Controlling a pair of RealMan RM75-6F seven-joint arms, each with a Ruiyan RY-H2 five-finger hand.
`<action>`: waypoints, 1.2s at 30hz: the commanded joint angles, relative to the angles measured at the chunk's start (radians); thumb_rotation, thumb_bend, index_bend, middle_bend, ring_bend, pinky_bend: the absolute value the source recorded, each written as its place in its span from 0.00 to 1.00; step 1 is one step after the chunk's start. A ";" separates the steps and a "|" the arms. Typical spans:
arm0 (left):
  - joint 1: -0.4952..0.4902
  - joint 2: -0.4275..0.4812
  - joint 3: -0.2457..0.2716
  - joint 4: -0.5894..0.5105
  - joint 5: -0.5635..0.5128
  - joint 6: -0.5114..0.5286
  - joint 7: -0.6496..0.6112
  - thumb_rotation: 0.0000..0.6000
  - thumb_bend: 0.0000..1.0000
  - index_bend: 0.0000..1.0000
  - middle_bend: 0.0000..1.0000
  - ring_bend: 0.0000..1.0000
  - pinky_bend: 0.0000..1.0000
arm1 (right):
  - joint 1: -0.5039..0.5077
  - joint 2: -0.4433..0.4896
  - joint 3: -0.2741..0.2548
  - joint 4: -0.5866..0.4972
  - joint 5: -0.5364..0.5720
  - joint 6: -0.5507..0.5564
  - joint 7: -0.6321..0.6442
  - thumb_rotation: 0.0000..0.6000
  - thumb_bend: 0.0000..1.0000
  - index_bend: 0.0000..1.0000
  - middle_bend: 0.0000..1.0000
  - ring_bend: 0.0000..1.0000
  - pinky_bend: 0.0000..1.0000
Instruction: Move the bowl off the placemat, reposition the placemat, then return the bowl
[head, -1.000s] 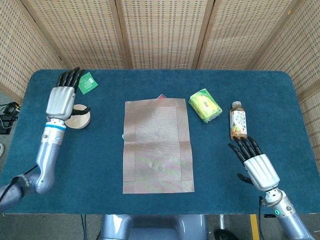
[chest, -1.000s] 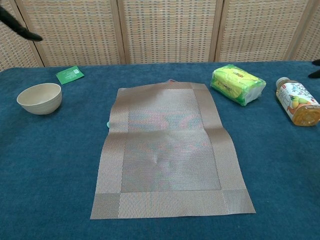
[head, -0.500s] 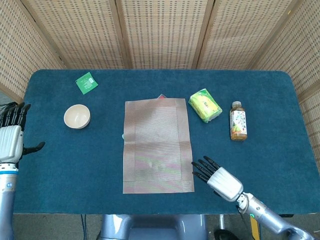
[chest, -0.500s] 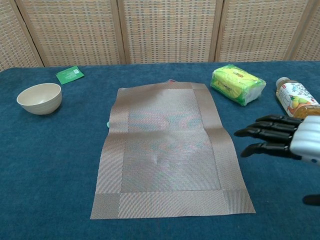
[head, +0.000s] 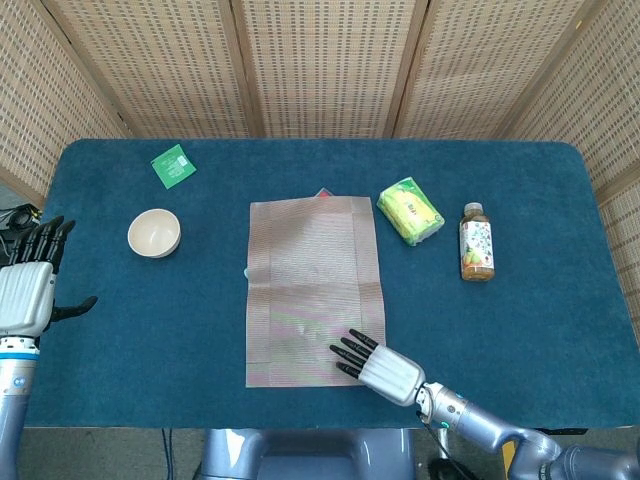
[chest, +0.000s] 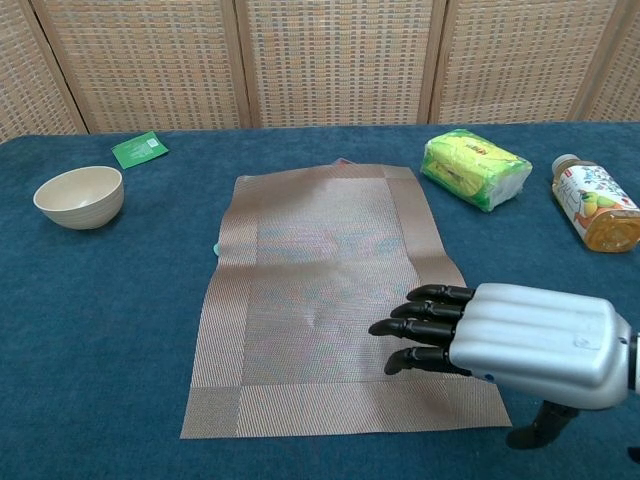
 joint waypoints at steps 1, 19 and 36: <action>-0.003 0.001 -0.001 -0.002 -0.004 -0.009 0.002 1.00 0.00 0.00 0.00 0.00 0.00 | 0.009 -0.008 -0.001 0.008 0.014 -0.017 -0.010 1.00 0.00 0.20 0.00 0.00 0.00; -0.001 0.016 -0.009 -0.005 -0.001 -0.046 -0.027 1.00 0.00 0.00 0.00 0.00 0.00 | 0.068 -0.096 0.019 0.166 0.037 0.034 0.047 1.00 0.26 0.22 0.00 0.00 0.00; 0.002 0.008 -0.005 -0.007 0.021 -0.053 -0.016 1.00 0.00 0.00 0.00 0.00 0.00 | 0.091 -0.124 -0.002 0.235 0.017 0.159 0.163 1.00 0.73 0.49 0.00 0.00 0.00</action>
